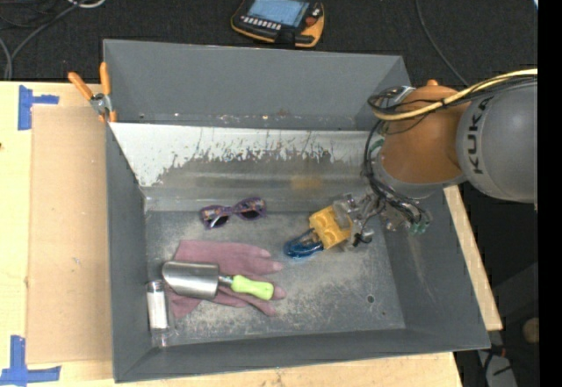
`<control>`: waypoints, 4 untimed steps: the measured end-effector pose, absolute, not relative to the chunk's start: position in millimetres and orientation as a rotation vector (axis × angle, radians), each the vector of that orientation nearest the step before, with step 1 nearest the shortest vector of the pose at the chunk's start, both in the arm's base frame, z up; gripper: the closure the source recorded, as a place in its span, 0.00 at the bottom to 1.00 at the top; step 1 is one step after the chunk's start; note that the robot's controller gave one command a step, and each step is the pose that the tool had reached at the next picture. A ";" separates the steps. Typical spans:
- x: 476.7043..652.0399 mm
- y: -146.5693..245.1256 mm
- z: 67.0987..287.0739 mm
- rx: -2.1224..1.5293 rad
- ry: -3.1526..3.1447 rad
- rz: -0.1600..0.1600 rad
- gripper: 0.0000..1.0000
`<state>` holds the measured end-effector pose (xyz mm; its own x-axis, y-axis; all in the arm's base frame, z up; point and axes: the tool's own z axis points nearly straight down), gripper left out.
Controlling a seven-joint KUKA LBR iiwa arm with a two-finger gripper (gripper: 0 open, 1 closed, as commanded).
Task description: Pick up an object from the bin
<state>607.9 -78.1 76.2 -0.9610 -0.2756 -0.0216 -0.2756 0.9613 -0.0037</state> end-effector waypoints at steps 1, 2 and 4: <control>607.9 -78.1 76.2 -0.434 3.089 -0.001 1.00; 609.2 -66.3 159.0 -0.488 3.076 -0.002 1.00; 592.9 -72.3 242.7 -0.482 3.100 0.008 1.00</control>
Offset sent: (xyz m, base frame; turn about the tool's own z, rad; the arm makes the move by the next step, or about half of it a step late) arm 0.0004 0.0119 0.0802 -0.0403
